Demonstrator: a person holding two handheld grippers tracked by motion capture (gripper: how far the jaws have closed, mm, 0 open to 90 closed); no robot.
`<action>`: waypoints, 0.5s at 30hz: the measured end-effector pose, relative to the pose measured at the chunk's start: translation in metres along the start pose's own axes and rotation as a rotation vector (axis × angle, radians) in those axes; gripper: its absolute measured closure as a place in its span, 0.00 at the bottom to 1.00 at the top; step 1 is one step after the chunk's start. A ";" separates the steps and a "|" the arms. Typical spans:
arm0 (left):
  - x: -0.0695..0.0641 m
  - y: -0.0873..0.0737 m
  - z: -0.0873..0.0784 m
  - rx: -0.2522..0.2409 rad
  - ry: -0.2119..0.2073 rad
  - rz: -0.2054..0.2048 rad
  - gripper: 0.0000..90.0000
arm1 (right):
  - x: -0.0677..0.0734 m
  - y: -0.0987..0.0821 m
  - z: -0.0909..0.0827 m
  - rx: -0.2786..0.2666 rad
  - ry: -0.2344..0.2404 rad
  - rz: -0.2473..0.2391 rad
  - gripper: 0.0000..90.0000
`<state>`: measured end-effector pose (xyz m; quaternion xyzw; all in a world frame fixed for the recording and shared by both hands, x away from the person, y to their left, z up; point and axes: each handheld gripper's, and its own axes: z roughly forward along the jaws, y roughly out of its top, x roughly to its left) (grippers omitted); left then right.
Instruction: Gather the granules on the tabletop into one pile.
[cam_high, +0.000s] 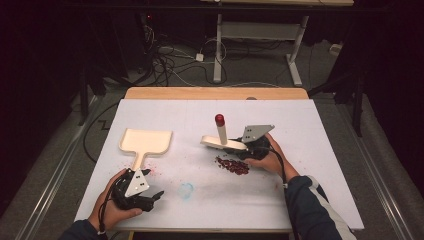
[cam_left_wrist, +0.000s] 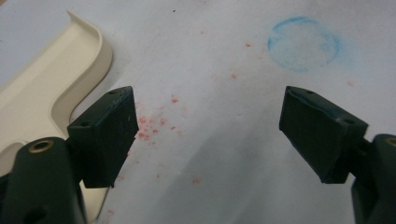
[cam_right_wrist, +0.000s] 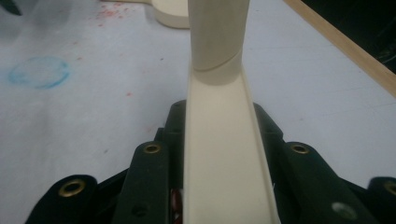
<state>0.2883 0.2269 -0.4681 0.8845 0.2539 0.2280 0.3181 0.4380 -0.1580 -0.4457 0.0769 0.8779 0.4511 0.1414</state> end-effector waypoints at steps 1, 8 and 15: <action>0.000 0.000 0.000 0.004 -0.001 0.001 0.21 | 0.001 -0.002 -0.003 0.000 0.007 -0.009 0.75; -0.001 0.001 0.003 0.016 -0.003 0.013 0.21 | 0.006 -0.010 -0.024 -0.009 0.020 -0.036 0.75; -0.001 0.001 0.001 0.011 -0.006 0.013 0.21 | 0.005 -0.010 -0.038 -0.036 -0.052 -0.021 0.75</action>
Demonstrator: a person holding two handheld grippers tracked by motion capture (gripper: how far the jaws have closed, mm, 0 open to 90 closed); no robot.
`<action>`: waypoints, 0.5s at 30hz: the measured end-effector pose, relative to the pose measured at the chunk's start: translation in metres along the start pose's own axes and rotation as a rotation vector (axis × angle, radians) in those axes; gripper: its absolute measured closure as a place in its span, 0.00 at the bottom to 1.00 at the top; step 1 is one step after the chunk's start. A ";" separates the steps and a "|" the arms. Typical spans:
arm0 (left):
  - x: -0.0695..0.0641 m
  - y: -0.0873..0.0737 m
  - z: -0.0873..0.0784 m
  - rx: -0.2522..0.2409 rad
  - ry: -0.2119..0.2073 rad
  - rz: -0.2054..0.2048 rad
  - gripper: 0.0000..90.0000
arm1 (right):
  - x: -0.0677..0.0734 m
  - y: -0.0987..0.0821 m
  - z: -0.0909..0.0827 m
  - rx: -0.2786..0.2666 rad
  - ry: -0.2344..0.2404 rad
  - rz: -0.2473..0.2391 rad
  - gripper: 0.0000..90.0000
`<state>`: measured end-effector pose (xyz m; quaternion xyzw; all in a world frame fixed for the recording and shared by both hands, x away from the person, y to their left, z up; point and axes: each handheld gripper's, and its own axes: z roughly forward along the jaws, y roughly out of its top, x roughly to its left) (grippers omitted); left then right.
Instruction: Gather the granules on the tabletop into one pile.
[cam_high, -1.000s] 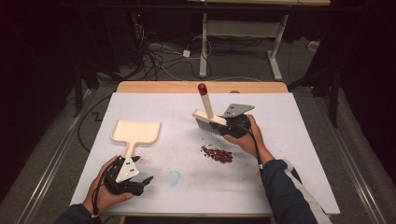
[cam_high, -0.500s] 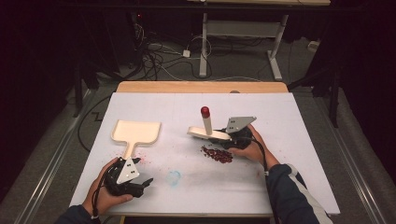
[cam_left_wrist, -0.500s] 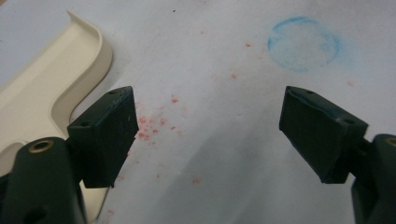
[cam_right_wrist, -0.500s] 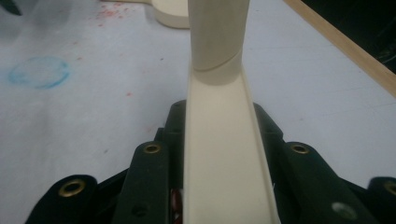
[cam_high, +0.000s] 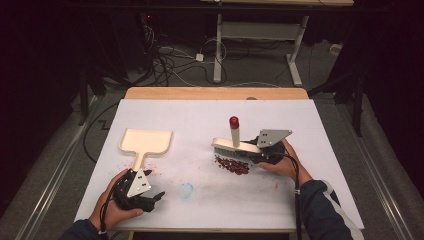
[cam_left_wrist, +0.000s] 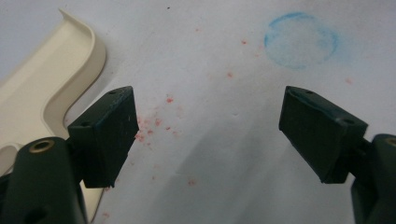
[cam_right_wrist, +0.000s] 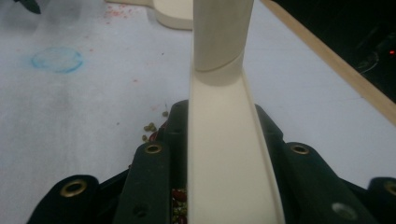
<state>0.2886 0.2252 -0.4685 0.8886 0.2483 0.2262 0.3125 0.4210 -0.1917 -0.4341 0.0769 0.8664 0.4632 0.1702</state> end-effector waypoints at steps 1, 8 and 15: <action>0.000 0.000 0.000 -0.002 0.000 0.000 0.21 | 0.000 0.001 -0.002 -0.003 -0.015 0.011 0.75; -0.002 0.001 -0.003 -0.013 0.005 0.007 0.21 | 0.013 0.011 -0.028 0.030 -0.215 0.155 0.75; -0.003 0.003 -0.004 -0.020 0.004 0.013 0.21 | 0.036 0.004 -0.040 0.104 -0.475 0.350 0.75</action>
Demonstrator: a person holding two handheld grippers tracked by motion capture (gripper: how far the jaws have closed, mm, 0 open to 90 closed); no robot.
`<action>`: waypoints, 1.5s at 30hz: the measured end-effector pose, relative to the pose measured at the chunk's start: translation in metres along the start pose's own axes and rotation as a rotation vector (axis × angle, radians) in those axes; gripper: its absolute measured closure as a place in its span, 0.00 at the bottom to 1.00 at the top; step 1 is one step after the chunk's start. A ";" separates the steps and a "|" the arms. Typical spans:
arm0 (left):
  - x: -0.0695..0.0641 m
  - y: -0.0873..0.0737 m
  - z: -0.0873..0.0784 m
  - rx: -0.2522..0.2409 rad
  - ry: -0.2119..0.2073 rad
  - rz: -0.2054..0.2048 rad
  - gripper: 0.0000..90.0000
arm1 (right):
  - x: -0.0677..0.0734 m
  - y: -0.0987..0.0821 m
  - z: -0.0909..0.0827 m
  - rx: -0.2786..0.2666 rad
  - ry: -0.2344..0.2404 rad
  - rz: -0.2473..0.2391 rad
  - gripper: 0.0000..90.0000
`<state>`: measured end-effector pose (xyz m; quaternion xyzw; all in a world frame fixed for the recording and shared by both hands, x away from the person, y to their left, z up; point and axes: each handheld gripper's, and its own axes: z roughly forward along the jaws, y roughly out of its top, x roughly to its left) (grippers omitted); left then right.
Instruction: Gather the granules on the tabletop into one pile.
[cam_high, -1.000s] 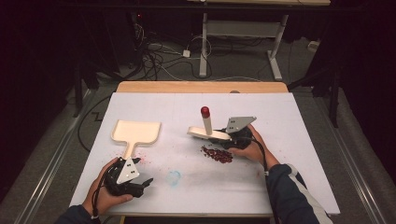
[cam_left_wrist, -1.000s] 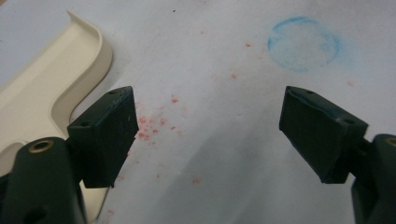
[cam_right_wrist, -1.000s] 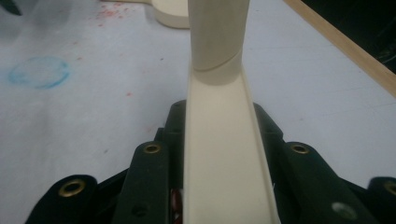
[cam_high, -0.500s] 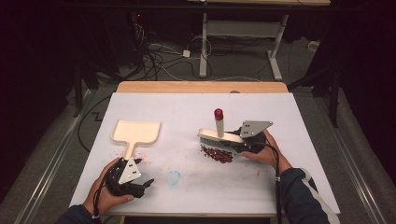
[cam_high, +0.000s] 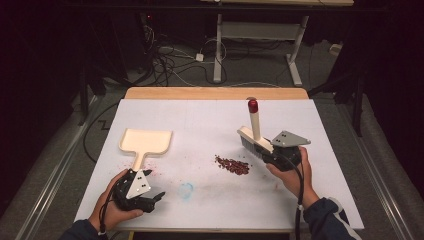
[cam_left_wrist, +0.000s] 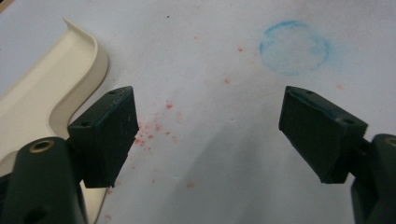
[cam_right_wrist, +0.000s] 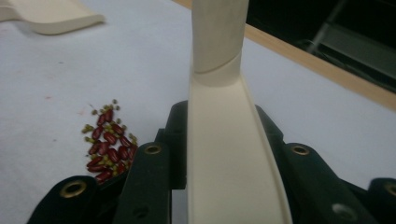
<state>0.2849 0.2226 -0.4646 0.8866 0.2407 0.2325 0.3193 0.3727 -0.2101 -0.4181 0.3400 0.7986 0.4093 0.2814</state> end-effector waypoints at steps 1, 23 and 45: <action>0.000 0.000 0.000 -0.001 0.000 0.001 0.21 | 0.002 -0.004 0.000 0.012 -0.017 0.037 0.75; 0.000 0.003 0.002 -0.006 -0.017 -0.001 0.22 | 0.062 -0.004 0.022 0.118 -0.124 0.112 0.75; 0.000 0.004 0.001 -0.013 -0.012 0.000 0.22 | 0.086 0.003 0.028 0.050 -0.142 0.065 0.75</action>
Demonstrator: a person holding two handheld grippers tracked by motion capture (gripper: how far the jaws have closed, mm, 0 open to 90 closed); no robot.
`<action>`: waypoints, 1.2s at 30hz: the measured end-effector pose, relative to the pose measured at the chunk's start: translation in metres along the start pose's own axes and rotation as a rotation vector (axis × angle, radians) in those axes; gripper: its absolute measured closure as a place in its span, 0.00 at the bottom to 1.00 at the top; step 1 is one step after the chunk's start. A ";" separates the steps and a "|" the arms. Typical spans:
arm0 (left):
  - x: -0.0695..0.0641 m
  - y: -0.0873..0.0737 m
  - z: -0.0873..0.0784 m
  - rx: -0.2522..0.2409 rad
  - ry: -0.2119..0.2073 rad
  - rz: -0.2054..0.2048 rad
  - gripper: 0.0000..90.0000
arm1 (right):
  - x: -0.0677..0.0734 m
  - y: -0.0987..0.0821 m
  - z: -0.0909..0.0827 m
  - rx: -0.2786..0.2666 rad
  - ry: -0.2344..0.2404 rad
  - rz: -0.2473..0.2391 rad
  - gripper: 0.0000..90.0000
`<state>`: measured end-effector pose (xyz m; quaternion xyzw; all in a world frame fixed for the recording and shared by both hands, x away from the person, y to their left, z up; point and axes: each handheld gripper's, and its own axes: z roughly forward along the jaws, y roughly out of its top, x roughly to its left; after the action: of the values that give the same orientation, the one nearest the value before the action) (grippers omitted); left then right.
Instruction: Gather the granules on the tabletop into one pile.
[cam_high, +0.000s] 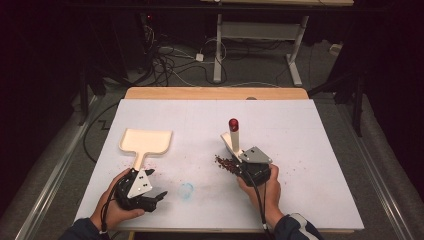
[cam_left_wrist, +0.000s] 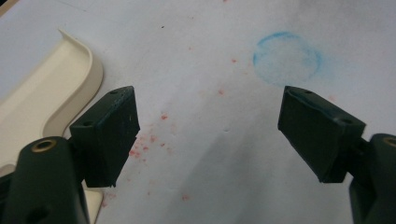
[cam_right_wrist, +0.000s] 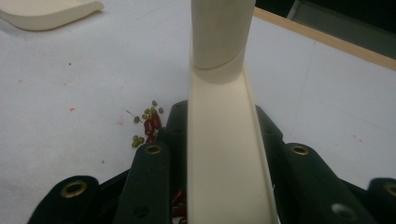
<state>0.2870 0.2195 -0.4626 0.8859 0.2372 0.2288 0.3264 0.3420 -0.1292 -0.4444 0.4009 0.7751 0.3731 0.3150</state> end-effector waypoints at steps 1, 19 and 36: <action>0.000 0.000 0.000 -0.001 0.000 0.000 0.22 | -0.002 0.000 -0.001 0.000 -0.004 0.002 0.75; 0.001 -0.001 -0.002 -0.004 0.018 -0.004 0.22 | -0.063 0.004 -0.032 -0.063 0.050 -0.005 0.75; 0.005 -0.001 -0.005 -0.012 0.040 -0.022 0.22 | -0.114 -0.021 -0.098 -0.041 0.202 -0.015 0.75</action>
<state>0.2876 0.2255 -0.4588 0.8765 0.2523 0.2441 0.3294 0.3118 -0.2664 -0.3889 0.3488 0.7981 0.4252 0.2461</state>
